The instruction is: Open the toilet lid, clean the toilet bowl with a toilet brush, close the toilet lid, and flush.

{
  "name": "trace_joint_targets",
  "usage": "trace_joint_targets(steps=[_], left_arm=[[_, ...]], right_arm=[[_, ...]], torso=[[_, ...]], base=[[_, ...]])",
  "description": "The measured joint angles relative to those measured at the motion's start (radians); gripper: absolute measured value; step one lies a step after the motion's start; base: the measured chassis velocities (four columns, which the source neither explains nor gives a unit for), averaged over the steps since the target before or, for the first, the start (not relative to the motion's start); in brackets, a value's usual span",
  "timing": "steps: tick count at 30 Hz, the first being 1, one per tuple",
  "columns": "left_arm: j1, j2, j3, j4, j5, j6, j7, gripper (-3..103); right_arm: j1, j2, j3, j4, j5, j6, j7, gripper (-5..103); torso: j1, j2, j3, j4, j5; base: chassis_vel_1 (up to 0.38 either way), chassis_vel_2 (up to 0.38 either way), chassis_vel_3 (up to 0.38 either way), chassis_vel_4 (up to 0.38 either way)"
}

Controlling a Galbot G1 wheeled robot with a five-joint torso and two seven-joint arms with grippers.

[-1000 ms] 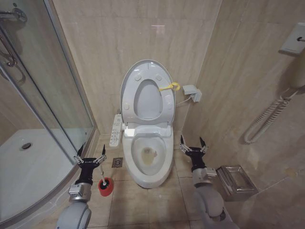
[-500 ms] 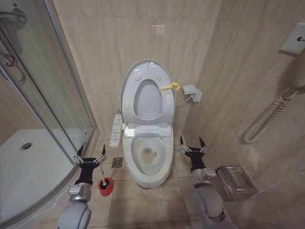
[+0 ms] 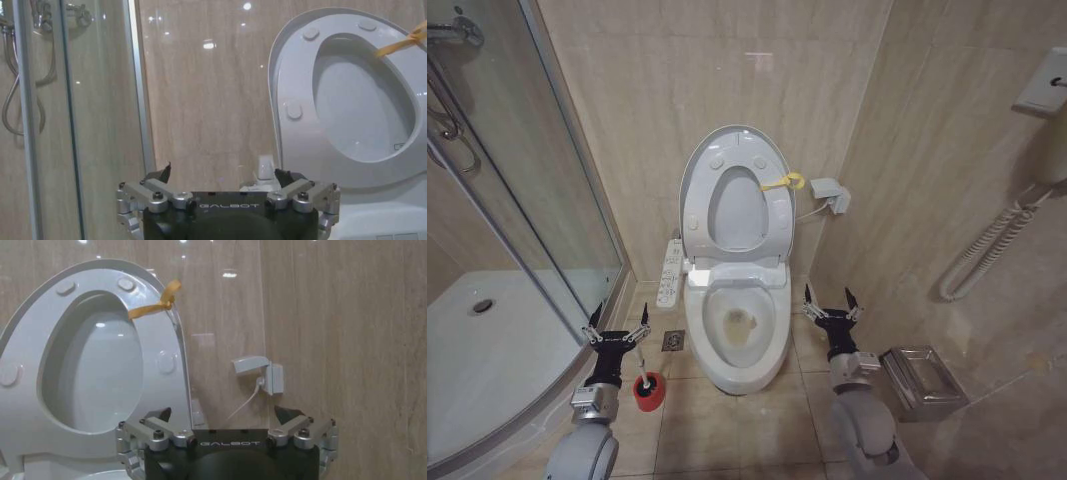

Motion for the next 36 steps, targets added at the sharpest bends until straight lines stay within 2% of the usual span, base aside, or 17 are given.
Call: trace_joint_targets(steps=[36], left_arm=[[0.0,0.0,0.0,0.0,0.0,0.0,0.0,100]], right_arm=[[0.001,0.0,0.0,-0.001,0.001,0.0,0.001,100]], torso=[[0.0,0.0,0.0,0.0,0.0]], base=[[0.0,0.0,0.0,0.0]])
